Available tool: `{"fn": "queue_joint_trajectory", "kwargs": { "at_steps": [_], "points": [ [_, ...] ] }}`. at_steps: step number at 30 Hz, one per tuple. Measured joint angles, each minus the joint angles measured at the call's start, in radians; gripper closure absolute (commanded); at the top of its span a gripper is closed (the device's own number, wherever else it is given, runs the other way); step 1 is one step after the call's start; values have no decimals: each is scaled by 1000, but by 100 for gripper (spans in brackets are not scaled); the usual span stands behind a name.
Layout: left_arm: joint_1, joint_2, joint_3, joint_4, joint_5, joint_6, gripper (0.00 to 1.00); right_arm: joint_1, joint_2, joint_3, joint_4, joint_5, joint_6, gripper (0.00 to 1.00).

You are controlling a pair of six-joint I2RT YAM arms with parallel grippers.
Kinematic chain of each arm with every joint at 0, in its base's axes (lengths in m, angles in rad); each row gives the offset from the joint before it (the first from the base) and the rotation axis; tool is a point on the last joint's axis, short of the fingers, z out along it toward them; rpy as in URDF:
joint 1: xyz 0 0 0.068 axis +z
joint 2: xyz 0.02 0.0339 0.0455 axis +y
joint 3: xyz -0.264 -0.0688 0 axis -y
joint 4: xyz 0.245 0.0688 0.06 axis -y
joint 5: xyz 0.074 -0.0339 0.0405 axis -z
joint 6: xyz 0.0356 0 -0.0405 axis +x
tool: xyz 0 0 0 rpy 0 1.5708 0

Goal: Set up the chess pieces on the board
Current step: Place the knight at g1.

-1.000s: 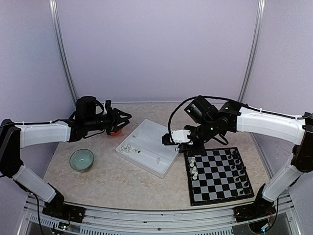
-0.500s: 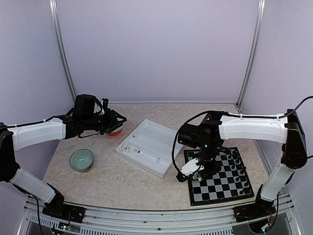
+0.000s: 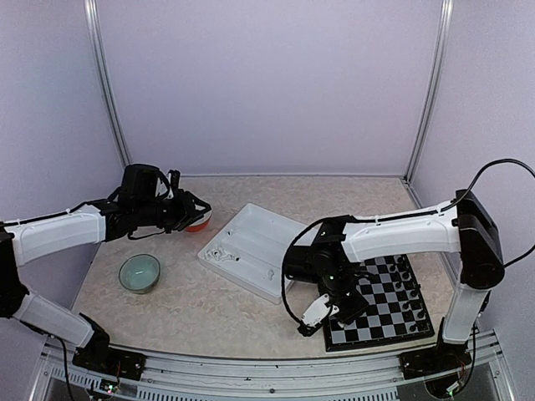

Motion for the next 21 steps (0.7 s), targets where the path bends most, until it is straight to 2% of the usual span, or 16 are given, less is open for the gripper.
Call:
{"fn": "queue_joint_trajectory", "kwargs": {
  "at_steps": [11,15,21],
  "points": [
    [0,-30,-24,-3,-3,5,65,25,70,34,6,34,36,100],
    [0,-31,-32,-2,-3,6,64,30,81,34,6,41,41,92],
    [0,-31,-40,-2,-2,7,65,30,81,34,6,48,45,90]
  ]
}}
